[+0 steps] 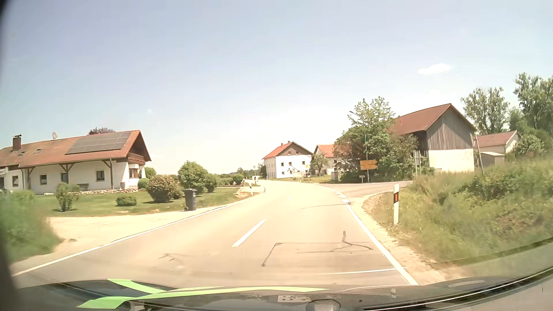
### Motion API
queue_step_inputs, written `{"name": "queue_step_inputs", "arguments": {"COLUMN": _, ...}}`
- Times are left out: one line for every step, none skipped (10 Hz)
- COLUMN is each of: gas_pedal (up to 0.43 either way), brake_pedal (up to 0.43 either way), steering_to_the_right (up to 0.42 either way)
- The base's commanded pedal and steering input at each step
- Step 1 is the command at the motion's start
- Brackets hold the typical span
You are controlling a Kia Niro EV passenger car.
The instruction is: Follow the waypoints while adhering to traffic rules and regulations
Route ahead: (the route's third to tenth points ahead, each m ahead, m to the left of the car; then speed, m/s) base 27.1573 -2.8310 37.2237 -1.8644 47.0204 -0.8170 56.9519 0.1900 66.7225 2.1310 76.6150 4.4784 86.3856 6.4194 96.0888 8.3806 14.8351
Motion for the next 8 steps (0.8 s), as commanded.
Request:
{"name": "queue_step_inputs", "arguments": {"gas_pedal": 0.189, "brake_pedal": 0.000, "steering_to_the_right": 0.035}}
{"name": "queue_step_inputs", "arguments": {"gas_pedal": 0.189, "brake_pedal": 0.000, "steering_to_the_right": 0.031}}
{"name": "queue_step_inputs", "arguments": {"gas_pedal": 0.189, "brake_pedal": 0.000, "steering_to_the_right": 0.024}}
{"name": "queue_step_inputs", "arguments": {"gas_pedal": 0.189, "brake_pedal": 0.000, "steering_to_the_right": 0.021}}
{"name": "queue_step_inputs", "arguments": {"gas_pedal": 0.189, "brake_pedal": 0.000, "steering_to_the_right": 0.019}}
{"name": "queue_step_inputs", "arguments": {"gas_pedal": 0.189, "brake_pedal": 0.000, "steering_to_the_right": 0.015}}
{"name": "queue_step_inputs", "arguments": {"gas_pedal": 0.189, "brake_pedal": 0.000, "steering_to_the_right": 0.006}}
{"name": "queue_step_inputs", "arguments": {"gas_pedal": 0.189, "brake_pedal": 0.000, "steering_to_the_right": 0.000}}
